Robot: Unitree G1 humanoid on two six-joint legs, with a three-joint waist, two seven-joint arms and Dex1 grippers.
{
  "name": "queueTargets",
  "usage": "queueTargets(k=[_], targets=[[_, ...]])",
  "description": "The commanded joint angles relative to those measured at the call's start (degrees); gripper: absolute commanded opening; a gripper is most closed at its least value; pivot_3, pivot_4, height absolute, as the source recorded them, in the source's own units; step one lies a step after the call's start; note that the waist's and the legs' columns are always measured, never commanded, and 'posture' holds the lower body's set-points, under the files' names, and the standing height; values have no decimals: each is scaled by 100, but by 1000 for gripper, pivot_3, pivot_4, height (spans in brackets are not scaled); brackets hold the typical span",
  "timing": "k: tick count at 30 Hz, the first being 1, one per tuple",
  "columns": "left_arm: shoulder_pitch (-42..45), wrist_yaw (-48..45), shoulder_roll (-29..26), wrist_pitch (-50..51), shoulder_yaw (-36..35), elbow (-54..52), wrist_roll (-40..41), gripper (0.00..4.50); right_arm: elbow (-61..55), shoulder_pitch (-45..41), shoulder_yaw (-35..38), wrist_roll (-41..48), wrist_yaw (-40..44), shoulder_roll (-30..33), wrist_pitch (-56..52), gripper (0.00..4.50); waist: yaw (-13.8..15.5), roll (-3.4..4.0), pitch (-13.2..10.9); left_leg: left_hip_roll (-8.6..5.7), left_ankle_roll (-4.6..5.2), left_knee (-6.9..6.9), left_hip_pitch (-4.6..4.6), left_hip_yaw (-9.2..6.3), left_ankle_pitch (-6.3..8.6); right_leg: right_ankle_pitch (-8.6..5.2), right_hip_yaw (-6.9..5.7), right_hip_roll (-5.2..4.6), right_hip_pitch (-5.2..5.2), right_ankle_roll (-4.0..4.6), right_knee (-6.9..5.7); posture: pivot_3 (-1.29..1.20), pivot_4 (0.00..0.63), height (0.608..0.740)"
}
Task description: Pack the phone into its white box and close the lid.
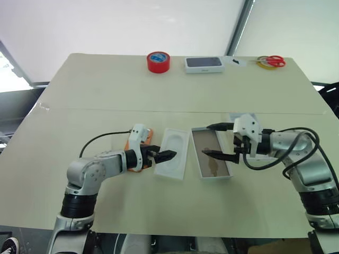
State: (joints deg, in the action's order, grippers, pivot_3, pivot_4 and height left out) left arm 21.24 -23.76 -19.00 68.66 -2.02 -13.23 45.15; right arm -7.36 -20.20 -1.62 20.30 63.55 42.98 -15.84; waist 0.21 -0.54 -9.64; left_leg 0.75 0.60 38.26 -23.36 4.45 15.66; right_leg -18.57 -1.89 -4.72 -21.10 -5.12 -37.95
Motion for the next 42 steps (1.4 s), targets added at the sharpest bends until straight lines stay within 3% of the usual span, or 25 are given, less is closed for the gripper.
queueTargets(k=[1, 6, 17, 20, 21, 31, 34, 39, 42], targets=[[-21, -11, 63, 331, -102, 151, 172, 3525, -56, -67, 126, 14, -26, -1, 127, 4441, 2, 0, 0, 0, 0, 0, 0, 0, 0, 0, 0, 0, 0, 0, 0, 0, 150, 730], [11, 67, 148, 440, -110, 98, 122, 1128, -83, -19, 100, 9, -63, -32, 148, 4441, 35, -2, -1, 0, 0, 0, -2, 0, 0, 0, 0, 0, -2, 0, 1, 0, 150, 730], [-20, 114, 347, 505, -425, 202, 178, 1128, -77, 90, 40, -34, 126, 60, 281, 4441, 38, -2, -2, 1, -2, 0, -2, 0, -1, 0, 0, 0, -3, 0, 1, 0, 150, 730], [32, 173, 472, 653, -586, 244, 305, 168, -134, 214, -7, -75, 349, 181, 370, 4441, 53, -2, -1, 0, -2, 0, -2, 0, -1, 0, 0, 0, -1, 0, 1, 0, 150, 730], [48, 197, 499, 670, -624, 238, 330, 31, -164, 263, -36, -95, 433, 222, 419, 4441, 50, -2, -1, 0, -2, 1, -2, -1, -1, 0, 0, 0, 0, 0, 1, 0, 150, 730], [269, 473, 636, 1060, -1330, 408, 743, 31, -780, 859, -162, 34, 1148, 549, 644, 4441, 45, -7, -4, 2, -2, 0, -2, -3, -1, 0, 0, 1, 0, 0, 2, 0, 150, 730], [308, 495, 629, 1148, -1607, 398, 933, 31, -727, 1184, -472, -475, 1210, 608, 1180, 4441, 45, -11, -3, 2, -3, 0, -2, -5, -1, 0, -1, 1, 1, 0, 3, 0, 150, 730], [271, 753, 866, 1367, -2094, 301, 1409, 31, -282, 995, -728, -924, 1067, 541, 1516, 4441, 41, -14, -4, 2, -6, 2, -1, -5, -3, 0, -1, 1, 1, -1, 3, 0, 150, 730], [289, 990, 981, 1337, -2381, 314, 1618, 0, 73, 848, -889, -1246, 1072, 571, 1801, 3605, 43, -15, -5, 2, -8, 2, -1, -5, -4, 0, -1, 2, 1, -1, 3, 0, 150, 730]])
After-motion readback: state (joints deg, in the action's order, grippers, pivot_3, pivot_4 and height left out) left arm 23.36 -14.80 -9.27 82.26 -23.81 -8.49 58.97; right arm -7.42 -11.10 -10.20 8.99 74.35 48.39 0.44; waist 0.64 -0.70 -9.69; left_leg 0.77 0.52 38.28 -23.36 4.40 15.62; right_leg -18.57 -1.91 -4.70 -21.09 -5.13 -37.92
